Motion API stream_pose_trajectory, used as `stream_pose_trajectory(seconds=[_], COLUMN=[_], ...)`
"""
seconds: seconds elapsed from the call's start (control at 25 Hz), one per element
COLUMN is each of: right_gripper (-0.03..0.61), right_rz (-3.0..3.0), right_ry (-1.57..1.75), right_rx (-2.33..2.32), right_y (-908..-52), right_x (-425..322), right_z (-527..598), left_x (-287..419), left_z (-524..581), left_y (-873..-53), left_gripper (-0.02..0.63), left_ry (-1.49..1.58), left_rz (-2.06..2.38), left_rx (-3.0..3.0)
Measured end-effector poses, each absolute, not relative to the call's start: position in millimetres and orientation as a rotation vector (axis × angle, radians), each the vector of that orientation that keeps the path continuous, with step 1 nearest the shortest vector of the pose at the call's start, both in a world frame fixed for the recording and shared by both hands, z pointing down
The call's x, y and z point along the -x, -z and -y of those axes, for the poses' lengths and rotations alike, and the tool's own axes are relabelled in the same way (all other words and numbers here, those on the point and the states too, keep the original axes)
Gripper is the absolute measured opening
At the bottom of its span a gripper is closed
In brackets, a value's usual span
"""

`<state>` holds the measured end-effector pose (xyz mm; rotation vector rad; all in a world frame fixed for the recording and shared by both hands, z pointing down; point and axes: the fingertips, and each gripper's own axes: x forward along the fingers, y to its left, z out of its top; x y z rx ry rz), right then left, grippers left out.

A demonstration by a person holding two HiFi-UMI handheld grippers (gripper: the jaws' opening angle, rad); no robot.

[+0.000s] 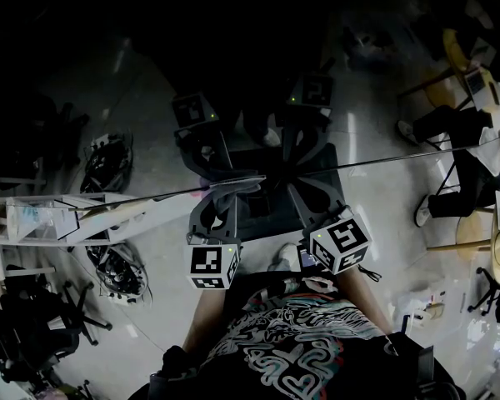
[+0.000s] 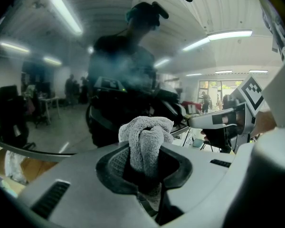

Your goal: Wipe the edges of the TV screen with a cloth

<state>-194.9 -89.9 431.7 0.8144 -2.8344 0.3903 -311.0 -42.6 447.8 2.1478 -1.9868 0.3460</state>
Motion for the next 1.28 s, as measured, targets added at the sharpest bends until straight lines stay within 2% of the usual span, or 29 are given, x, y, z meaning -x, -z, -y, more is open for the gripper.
stream_pose_trajectory(seconds=[1.28], right_gripper=[0.035], right_rz=[2.823], right_ry=[-0.427], right_rx=[-0.873], right_y=[-437.0], right_x=[149.7], right_z=[108.5], left_x=[250.3], left_z=[68.7], left_y=[-446.9], left_gripper=[0.077], left_ry=[-0.301], left_rz=[1.893], left_rx=[-2.192])
